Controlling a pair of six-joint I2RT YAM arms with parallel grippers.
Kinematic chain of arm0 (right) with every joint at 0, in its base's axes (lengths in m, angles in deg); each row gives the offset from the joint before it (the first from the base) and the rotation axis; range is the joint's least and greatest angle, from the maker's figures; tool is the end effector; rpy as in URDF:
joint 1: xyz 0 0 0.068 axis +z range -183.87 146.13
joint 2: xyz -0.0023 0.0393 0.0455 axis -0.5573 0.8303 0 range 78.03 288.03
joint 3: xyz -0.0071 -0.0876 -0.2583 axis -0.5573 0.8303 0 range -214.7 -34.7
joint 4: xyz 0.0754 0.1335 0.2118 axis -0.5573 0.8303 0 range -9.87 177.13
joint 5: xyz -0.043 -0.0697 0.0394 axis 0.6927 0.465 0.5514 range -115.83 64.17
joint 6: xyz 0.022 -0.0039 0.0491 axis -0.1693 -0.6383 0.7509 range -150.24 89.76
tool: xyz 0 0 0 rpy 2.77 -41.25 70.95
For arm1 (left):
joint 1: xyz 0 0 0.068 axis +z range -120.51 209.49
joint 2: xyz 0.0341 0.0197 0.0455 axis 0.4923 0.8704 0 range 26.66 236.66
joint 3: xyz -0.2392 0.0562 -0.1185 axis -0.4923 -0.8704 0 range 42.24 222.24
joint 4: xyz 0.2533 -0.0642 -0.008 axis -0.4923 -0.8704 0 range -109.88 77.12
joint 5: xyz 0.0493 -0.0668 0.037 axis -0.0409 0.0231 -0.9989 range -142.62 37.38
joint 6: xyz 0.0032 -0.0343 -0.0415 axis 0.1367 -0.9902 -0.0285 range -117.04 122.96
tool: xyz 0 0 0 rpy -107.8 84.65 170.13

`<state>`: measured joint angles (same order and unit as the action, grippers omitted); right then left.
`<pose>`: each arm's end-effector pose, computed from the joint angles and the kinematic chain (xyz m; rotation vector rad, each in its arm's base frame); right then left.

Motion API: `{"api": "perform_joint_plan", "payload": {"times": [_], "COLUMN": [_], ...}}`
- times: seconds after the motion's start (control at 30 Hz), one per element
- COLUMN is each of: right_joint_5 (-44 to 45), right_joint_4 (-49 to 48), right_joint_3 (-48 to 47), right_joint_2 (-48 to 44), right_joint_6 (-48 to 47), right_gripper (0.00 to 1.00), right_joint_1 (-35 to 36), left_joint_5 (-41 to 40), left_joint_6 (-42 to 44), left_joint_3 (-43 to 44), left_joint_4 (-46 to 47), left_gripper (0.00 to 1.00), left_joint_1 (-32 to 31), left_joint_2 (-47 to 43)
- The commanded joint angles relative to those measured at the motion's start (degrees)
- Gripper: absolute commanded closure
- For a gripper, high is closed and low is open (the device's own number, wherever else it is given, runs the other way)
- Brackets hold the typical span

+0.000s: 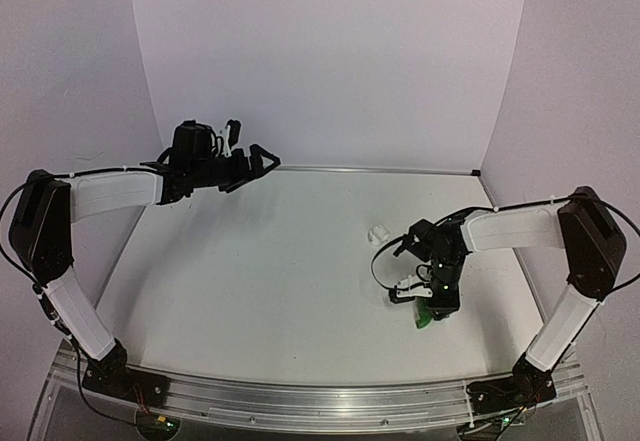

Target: Install the water faucets

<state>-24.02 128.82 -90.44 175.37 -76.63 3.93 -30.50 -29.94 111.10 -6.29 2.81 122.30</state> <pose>0.2189 0.1684 0.1480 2.1009 -2.3253 0.0488 0.3442 -0.1879 0.2825 0.1662 2.0393 -1.0468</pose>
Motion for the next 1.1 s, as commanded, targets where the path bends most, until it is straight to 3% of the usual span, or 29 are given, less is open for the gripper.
{"api": "perform_joint_plan", "payload": {"times": [0.0, 0.17, 0.3, 0.47, 0.67, 0.8, 1.07], "right_joint_5": [-4.72, -14.69, -21.41, -24.08, -19.96, -17.50, -19.94], "right_joint_4": [-2.38, -1.54, -1.50, -2.82, -10.49, -16.50, -22.89], "right_joint_3": [-5.05, -13.10, -20.28, -33.17, -46.42, -50.60, -51.37], "right_joint_2": [1.86, 3.27, 3.30, 4.48, 7.18, 9.04, 12.60], "right_joint_6": [4.54, 10.14, 12.86, 19.24, 30.59, 37.86, 45.68], "right_gripper": [0.75, 0.89, 0.92, 0.92, 0.92, 0.92, 0.92], "right_joint_1": [-0.09, -0.07, -0.10, -0.10, -0.06, -0.10, 0.22], "left_joint_5": [-4.18, -9.99, -12.06, 0.61, 13.65, 16.37, 15.36], "left_joint_6": [-2.59, -7.73, -6.09, -2.76, -5.27, -7.22, -7.61], "left_joint_3": [-0.34, -3.29, -7.19, -6.64, -5.92, -8.45, -9.07], "left_joint_4": [2.00, 5.81, 10.25, 12.66, 20.34, 28.40, 33.29], "left_gripper": [0.00, 0.00, 0.00, 0.00, 0.03, 0.06, 0.12], "left_joint_1": [-0.04, -0.03, 0.12, 0.67, 0.66, 0.21, -1.16], "left_joint_2": [-2.04, -3.87, -6.76, -5.64, -2.34, -2.64, -2.24]}}
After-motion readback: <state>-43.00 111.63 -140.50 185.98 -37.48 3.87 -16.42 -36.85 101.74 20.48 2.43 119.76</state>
